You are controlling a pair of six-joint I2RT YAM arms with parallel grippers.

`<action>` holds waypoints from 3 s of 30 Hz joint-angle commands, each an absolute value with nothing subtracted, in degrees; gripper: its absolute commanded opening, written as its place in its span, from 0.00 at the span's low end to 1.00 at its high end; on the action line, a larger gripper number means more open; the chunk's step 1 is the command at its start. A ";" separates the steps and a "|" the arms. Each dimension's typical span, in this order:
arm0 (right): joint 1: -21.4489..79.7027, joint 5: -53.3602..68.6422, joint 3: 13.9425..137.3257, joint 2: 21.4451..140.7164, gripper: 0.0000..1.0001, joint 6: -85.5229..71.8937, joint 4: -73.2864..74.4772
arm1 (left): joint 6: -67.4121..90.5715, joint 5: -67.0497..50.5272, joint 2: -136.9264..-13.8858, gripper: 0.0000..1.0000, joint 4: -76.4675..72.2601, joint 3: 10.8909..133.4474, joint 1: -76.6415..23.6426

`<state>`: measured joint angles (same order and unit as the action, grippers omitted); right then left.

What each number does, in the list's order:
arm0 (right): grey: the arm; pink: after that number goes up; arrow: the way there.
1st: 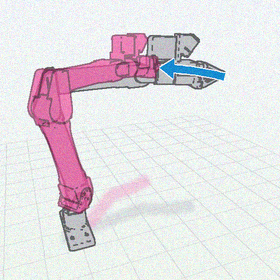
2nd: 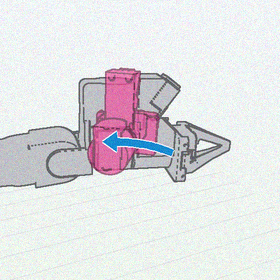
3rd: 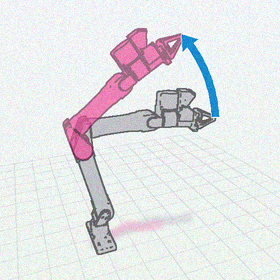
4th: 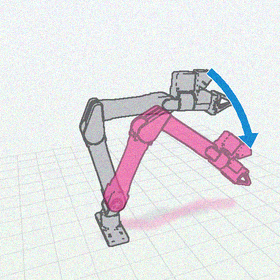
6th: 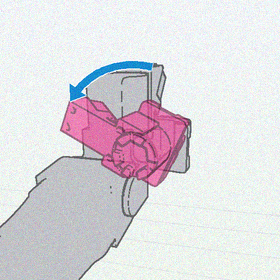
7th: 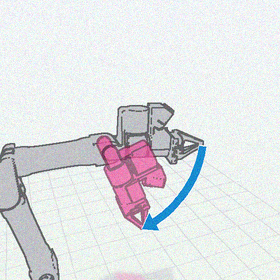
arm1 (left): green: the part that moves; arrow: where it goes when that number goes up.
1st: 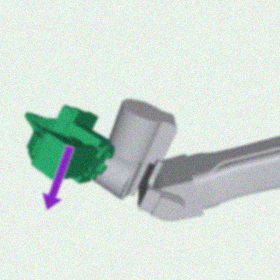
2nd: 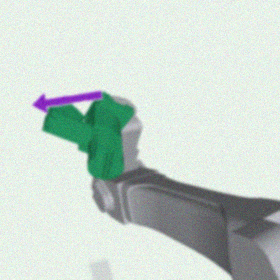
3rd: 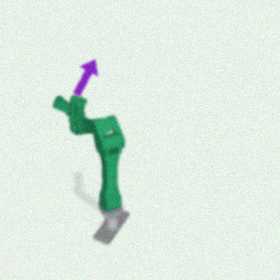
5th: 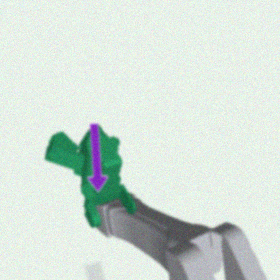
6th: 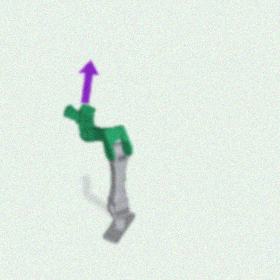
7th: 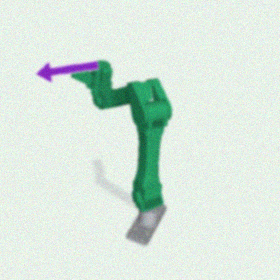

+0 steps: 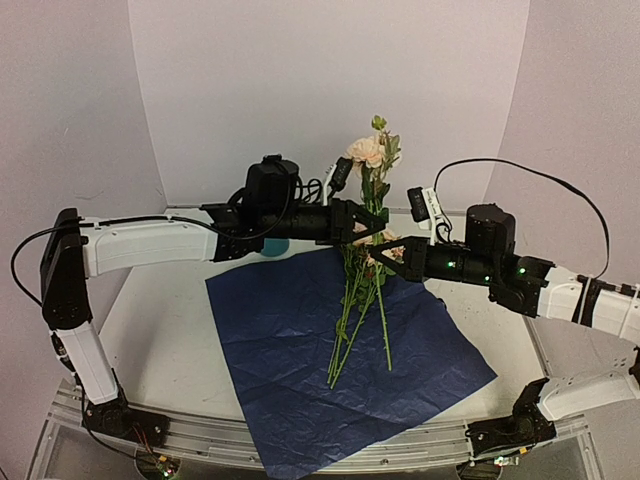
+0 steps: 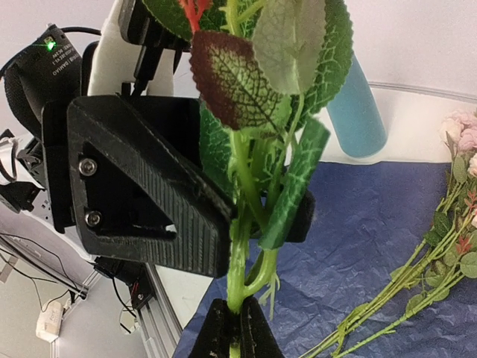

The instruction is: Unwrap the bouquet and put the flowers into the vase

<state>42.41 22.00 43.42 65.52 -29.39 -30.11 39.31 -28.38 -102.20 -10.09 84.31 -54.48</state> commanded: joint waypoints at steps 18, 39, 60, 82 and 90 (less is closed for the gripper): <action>42.46 22.02 44.52 64.84 0.62 -28.99 -34.20 | 36.72 -28.39 -100.96 0.00 -11.57 85.07 -53.92; 42.45 9.22 40.66 55.13 0.90 -27.22 -27.69 | 12.93 -4.64 -95.83 0.00 5.01 100.08 -36.74; 42.45 5.87 41.71 51.48 0.90 -26.00 -22.84 | -2.19 7.53 -106.60 0.00 5.01 123.69 -31.44; 42.45 6.13 41.75 52.85 0.91 -25.92 -22.68 | 5.24 4.25 -108.15 0.00 1.25 108.60 -28.05; 42.45 5.92 41.83 53.24 0.91 -25.85 -22.68 | 16.03 -6.78 -112.56 0.00 1.23 108.93 -23.12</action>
